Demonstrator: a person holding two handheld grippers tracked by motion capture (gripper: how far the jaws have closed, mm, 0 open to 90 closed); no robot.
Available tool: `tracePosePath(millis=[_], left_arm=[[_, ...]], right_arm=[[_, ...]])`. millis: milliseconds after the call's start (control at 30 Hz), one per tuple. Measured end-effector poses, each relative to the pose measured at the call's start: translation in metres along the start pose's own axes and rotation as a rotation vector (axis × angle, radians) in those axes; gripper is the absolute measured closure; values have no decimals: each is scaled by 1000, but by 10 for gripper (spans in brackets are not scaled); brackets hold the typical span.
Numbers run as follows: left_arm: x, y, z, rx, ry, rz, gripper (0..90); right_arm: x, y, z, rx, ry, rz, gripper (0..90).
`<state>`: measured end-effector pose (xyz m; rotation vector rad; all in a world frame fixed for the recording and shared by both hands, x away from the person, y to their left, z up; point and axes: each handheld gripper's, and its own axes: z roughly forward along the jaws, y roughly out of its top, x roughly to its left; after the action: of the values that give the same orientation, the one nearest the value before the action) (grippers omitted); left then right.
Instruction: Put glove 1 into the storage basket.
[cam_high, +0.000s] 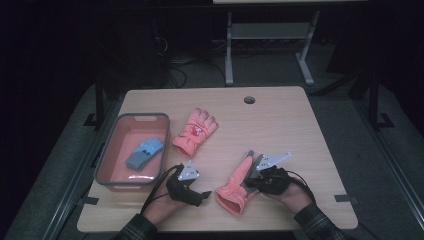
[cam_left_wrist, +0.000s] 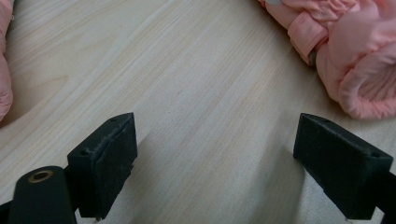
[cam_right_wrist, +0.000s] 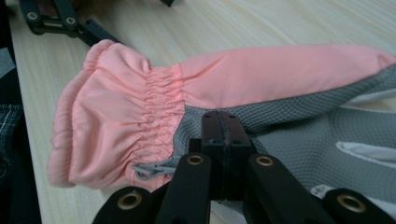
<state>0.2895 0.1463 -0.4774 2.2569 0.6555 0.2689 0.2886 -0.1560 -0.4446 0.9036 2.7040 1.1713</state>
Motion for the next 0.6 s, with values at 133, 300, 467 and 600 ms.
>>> tracePosePath(millis=[133,300,467,600], left_arm=[[0,0,0,2,0,1,129],[-1,2,0,19,1,-2,128],[0,2,0,23,-1,3,128],[0,3,0,28,-1,4,128]], right_arm=[[1,0,-1,-10,7,-3,886],[-11,-2,-15,-42,-34,17,798],[-22,-11,-27,-62,-97,46,578],[-35,-23,-37,-83,-161,74,435]])
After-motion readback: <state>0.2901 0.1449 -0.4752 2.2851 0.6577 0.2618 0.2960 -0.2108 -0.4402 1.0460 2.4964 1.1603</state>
